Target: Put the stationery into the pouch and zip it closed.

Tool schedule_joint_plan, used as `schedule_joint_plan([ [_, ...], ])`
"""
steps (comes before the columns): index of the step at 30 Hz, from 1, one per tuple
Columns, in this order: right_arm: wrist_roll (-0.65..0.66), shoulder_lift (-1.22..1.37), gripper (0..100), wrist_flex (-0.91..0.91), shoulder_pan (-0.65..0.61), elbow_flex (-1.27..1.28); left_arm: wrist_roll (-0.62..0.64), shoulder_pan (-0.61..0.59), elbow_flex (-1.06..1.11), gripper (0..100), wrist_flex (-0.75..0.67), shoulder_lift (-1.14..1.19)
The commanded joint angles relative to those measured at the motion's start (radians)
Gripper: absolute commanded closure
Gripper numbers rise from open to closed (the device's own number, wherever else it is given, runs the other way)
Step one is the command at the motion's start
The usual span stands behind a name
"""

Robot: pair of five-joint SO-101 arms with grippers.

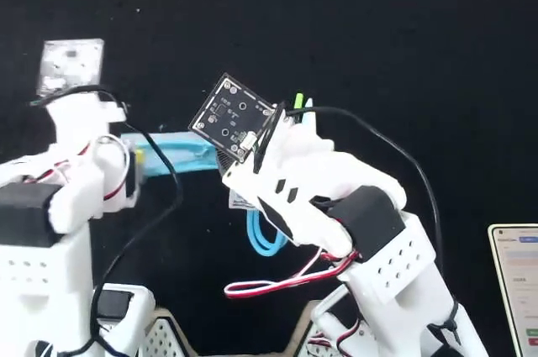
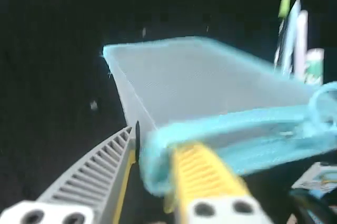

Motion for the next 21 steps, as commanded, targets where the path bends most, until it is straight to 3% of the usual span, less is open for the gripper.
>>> schedule_joint_plan([
  [1, 0.006, -0.005, 98.8, -0.012, 0.009, -0.007, 0.012, 0.008, -0.170, 97, 0.006, 0.009],
  [11, 0.006, -0.108, 98.7, -0.012, 0.011, -0.001, 0.006, 0.005, -0.134, 97, -0.005, 0.021],
  [21, 0.005, -0.130, 98.8, -0.020, 0.011, 0.045, -0.032, -0.108, -0.114, 97, 0.002, 0.023],
])
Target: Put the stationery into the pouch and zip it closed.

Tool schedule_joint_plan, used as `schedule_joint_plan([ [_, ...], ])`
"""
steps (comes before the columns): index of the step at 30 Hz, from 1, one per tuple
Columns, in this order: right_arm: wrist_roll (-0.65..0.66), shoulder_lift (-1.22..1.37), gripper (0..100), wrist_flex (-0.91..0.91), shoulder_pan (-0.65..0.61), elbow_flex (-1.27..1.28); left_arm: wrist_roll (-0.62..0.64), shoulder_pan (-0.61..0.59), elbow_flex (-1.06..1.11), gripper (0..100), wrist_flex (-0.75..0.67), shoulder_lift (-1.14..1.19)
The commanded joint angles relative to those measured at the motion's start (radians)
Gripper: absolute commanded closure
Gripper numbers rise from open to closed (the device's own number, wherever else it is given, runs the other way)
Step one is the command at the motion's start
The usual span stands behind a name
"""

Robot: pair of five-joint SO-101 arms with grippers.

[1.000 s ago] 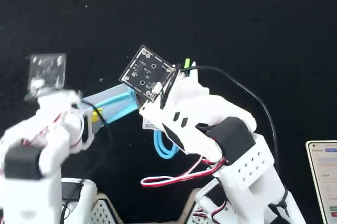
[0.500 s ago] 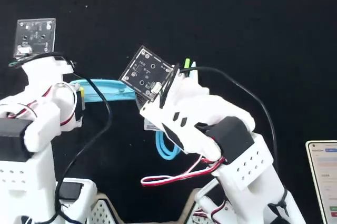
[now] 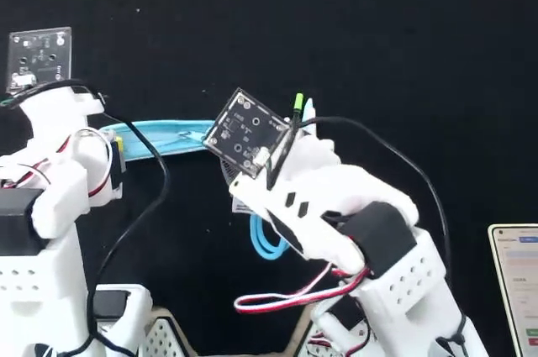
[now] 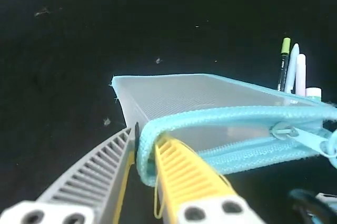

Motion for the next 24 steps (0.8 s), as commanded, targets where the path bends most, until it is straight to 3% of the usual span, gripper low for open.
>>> schedule_joint_plan([
  [1, 0.005, -0.045, 98.8, -0.009, 0.011, -0.021, -0.055, -0.047, 0.015, 97, 0.000, 0.003],
  [7, 0.006, -0.044, 98.8, -0.015, 0.046, -0.015, -0.157, -0.166, 0.062, 97, -0.009, 0.041],
  [11, 0.006, 0.010, 98.8, -0.061, 0.107, -0.013, -0.226, -0.174, 0.056, 97, -0.009, 0.146],
  [24, 0.068, 0.025, 98.7, -0.034, 0.199, 0.021, -0.218, -0.173, -0.018, 97, -0.017, 0.281],
])
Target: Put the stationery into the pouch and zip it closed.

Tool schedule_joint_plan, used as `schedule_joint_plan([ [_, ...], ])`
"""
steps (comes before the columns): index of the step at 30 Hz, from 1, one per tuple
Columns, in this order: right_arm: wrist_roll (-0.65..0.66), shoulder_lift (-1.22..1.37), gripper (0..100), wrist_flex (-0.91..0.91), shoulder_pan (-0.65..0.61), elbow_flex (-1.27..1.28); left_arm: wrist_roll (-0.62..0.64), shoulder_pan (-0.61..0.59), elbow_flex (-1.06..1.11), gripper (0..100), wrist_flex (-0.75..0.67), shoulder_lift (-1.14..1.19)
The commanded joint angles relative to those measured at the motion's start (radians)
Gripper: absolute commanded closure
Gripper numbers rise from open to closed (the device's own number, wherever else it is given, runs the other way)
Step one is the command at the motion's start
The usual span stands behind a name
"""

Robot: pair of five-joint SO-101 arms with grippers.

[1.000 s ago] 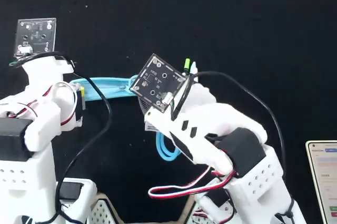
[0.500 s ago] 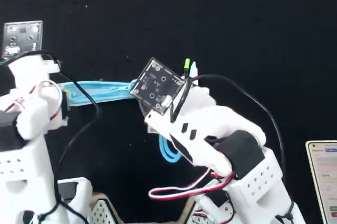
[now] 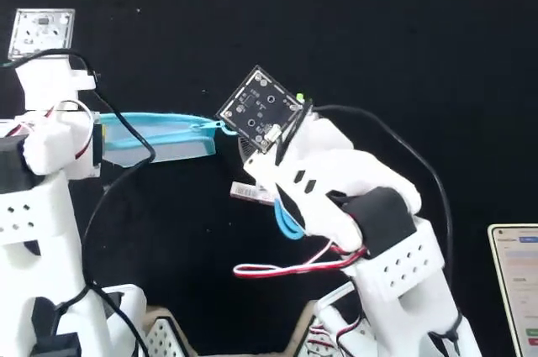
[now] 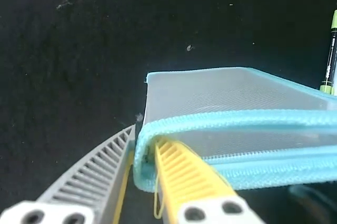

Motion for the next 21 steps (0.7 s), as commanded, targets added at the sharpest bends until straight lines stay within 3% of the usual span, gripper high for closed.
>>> schedule_joint_plan([
  [1, 0.012, -0.008, 98.7, 0.008, 0.052, 0.010, 0.018, -0.019, 0.007, 97, -0.018, 0.046],
  [6, 0.011, -0.010, 97.6, 0.044, 0.052, 0.008, 0.089, -0.012, 0.010, 97, -0.020, 0.046],
  [12, -0.117, -0.010, 79.3, 0.175, 0.052, -0.147, 0.091, 0.048, 0.010, 97, 0.003, 0.046],
  [18, -0.118, -0.002, 83.1, 0.356, 0.057, -0.412, 0.089, 0.062, 0.005, 97, -0.021, 0.046],
  [21, -0.120, -0.001, 84.8, 0.374, 0.058, -0.397, 0.091, 0.059, 0.010, 97, -0.031, 0.046],
])
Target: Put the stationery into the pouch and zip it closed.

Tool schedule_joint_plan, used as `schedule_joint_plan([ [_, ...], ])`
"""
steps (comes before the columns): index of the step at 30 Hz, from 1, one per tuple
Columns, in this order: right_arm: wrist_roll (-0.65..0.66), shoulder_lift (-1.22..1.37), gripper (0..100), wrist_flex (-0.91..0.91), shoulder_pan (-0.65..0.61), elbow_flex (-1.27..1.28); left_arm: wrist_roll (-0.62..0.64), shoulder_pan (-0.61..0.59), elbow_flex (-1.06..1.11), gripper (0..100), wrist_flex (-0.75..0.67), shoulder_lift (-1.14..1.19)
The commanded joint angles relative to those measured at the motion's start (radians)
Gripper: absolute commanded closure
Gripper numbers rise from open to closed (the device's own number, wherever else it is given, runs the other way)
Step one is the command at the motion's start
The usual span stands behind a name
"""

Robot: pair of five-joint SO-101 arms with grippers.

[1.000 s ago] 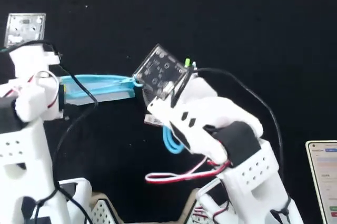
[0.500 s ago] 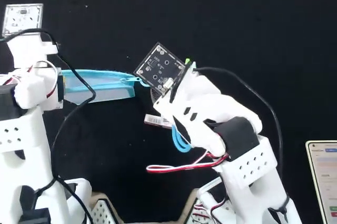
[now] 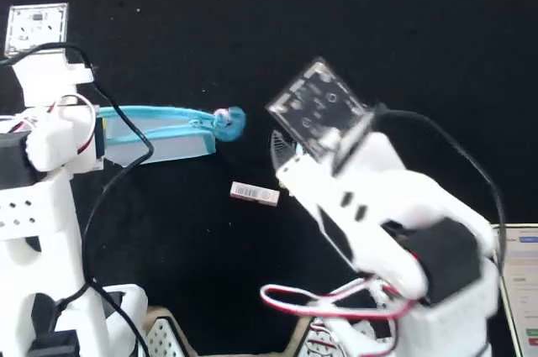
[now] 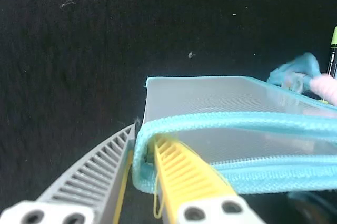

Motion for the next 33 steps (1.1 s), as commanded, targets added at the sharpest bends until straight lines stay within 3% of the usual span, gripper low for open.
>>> schedule_joint_plan([
  [1, -0.005, 0.008, 85.2, 0.028, 0.014, -0.021, 0.011, 0.021, 0.016, 97, -0.009, 0.040],
  [9, -0.005, 0.007, 88.0, -0.222, 0.150, 0.464, 0.006, -0.001, 0.082, 97, -0.020, 0.040],
  [18, -0.003, 0.007, 87.9, -0.546, 0.166, 0.866, 0.012, -0.041, 0.153, 97, -0.081, 0.038],
  [21, -0.009, 0.008, 87.9, -0.592, 0.238, 0.914, 0.060, -0.111, 0.131, 97, -0.087, 0.012],
  [24, -0.112, 0.008, 88.0, -0.634, 0.321, 0.915, 0.080, -0.145, 0.134, 97, -0.118, -0.041],
  [27, -0.203, 0.016, 88.0, -0.666, 0.361, 0.920, 0.104, -0.131, 0.143, 97, -0.130, -0.112],
  [33, -0.259, 0.189, 87.8, -0.712, 0.416, 0.869, 0.087, -0.054, 0.303, 97, -0.250, -0.226],
])
